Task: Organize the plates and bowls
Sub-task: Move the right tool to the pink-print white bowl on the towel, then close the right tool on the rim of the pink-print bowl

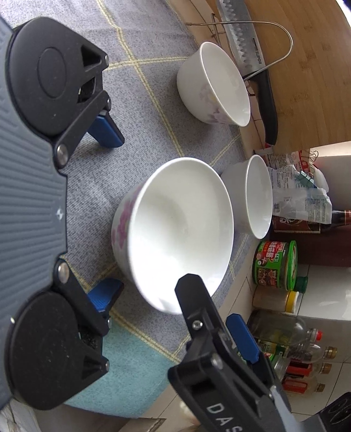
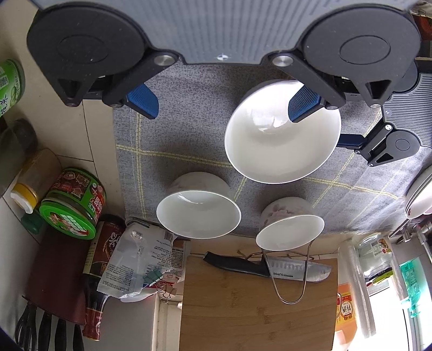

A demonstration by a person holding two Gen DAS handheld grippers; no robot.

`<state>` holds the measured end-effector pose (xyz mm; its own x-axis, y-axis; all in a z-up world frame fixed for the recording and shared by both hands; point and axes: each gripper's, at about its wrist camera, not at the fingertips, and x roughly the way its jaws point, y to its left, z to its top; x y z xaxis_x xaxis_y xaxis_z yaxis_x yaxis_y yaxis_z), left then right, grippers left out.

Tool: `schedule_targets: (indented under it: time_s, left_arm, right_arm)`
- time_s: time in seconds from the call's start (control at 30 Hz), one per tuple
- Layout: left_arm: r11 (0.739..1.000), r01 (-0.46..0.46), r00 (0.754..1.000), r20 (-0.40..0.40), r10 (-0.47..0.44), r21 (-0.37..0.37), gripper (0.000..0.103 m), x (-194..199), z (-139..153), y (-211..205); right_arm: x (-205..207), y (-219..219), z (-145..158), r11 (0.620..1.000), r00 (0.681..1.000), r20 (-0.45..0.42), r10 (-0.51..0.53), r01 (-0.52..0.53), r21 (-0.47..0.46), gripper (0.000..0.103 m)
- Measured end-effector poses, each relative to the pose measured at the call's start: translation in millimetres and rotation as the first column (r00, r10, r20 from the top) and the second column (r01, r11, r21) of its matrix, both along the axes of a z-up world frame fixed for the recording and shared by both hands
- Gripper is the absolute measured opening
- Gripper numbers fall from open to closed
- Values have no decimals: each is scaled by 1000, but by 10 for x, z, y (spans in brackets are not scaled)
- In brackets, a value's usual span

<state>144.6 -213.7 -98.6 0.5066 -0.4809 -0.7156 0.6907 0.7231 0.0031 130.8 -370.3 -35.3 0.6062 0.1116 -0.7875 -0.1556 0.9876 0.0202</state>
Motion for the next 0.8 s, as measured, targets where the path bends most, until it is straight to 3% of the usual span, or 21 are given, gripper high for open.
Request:
schedule_targets:
  time_s: [0.23, 0.37, 0.63, 0.8]
  left_arm:
    - [999, -30, 999, 24, 31, -20, 103, 2, -3, 5]
    - [1000, -7, 997, 76, 8, -2, 101, -58, 35, -16]
    - [999, 39, 994, 99, -37, -19, 100, -67, 147, -30]
    - [997, 68, 993, 97, -65, -29, 92, -74, 170, -28]
  right_arm:
    - [75, -10, -19, 998, 999, -21, 43, -43, 41, 103]
    - [142, -11, -22, 996, 998, -35, 58, -55, 71, 103]
    - [240, 48, -54, 988, 994, -51, 97, -90, 123, 103]
    - [326, 90, -73, 983, 990, -67, 124, -113, 142, 91]
